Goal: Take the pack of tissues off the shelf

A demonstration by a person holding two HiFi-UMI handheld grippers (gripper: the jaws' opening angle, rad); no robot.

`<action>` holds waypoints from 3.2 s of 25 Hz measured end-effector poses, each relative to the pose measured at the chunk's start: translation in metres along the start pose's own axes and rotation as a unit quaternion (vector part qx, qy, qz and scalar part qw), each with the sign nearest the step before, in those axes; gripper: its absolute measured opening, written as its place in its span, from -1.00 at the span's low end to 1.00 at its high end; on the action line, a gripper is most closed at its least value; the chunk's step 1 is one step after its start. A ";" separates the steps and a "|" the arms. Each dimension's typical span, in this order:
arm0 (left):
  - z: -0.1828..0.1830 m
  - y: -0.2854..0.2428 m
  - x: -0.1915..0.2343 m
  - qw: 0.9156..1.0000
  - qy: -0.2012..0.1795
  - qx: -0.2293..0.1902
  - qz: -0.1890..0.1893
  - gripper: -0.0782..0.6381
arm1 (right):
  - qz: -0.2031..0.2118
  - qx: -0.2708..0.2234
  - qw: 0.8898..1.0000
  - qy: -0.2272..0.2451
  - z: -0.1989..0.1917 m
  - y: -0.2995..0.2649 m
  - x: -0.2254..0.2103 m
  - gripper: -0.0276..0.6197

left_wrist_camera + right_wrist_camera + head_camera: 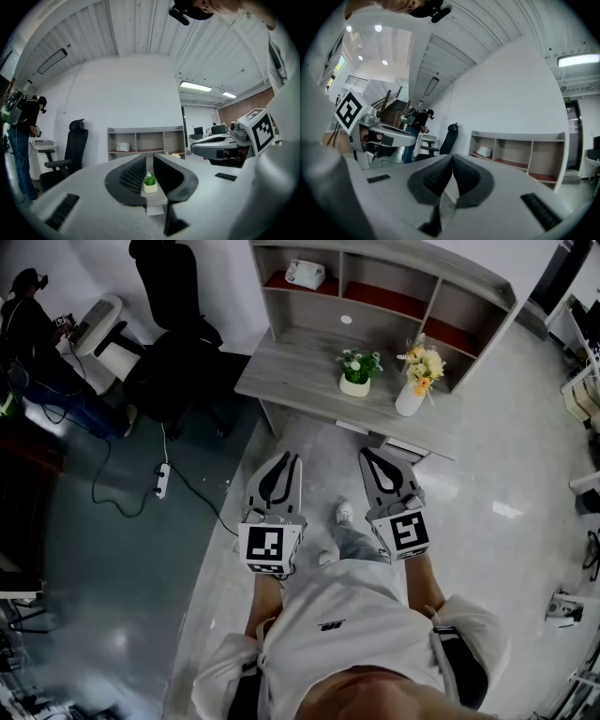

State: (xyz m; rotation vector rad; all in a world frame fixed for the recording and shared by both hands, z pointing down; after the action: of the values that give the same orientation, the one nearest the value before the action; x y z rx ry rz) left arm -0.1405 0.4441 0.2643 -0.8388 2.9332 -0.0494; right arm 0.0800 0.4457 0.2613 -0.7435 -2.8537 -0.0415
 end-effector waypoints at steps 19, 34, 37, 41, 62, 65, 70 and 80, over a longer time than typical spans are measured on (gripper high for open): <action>0.004 -0.105 0.048 1.000 0.001 0.020 0.012 -0.69 | 0.024 0.004 1.000 0.002 -0.008 -0.103 -0.068 -0.84; 0.007 -0.186 0.064 0.999 0.002 0.029 0.029 -0.69 | 0.046 0.002 0.999 -0.009 -0.025 -0.164 -0.130 -0.84; 0.008 -0.200 0.065 0.999 -0.001 0.029 0.033 -0.69 | 0.050 0.001 0.999 -0.011 -0.027 -0.174 -0.141 -0.84; 0.006 -0.215 0.069 0.999 0.001 0.036 0.033 -0.69 | 0.051 0.005 0.999 -0.020 -0.032 -0.187 -0.152 -0.84; 0.004 -0.288 0.128 0.999 -0.002 0.037 0.014 -0.69 | 0.033 0.011 0.999 -0.014 -0.037 -0.265 -0.182 -0.84; 0.001 -0.300 0.139 0.999 0.001 0.038 0.007 -0.69 | 0.027 0.015 0.999 -0.014 -0.039 -0.279 -0.185 -0.84; 0.000 -0.322 0.161 0.999 0.003 0.039 -0.006 -0.69 | 0.014 0.025 0.999 -0.018 -0.041 -0.302 -0.191 -0.84; -0.006 -0.367 0.209 0.998 0.012 0.045 -0.037 -0.69 | -0.014 0.042 0.999 -0.021 -0.042 -0.356 -0.200 -0.84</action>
State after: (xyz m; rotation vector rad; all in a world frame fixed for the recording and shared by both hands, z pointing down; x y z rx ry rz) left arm -0.1244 0.0219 0.2747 -0.9393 2.8960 -0.1970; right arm 0.0860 0.0355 0.2719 -0.6967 -2.8859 0.0895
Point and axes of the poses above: the fingertips, and each gripper's own axes: y backward along the fingers, x to its left, z out of its top, the point moved 10 cm from there along y, backward along the fingers, and after that the axes turned 3 degrees about -z, right-handed, at the moved point
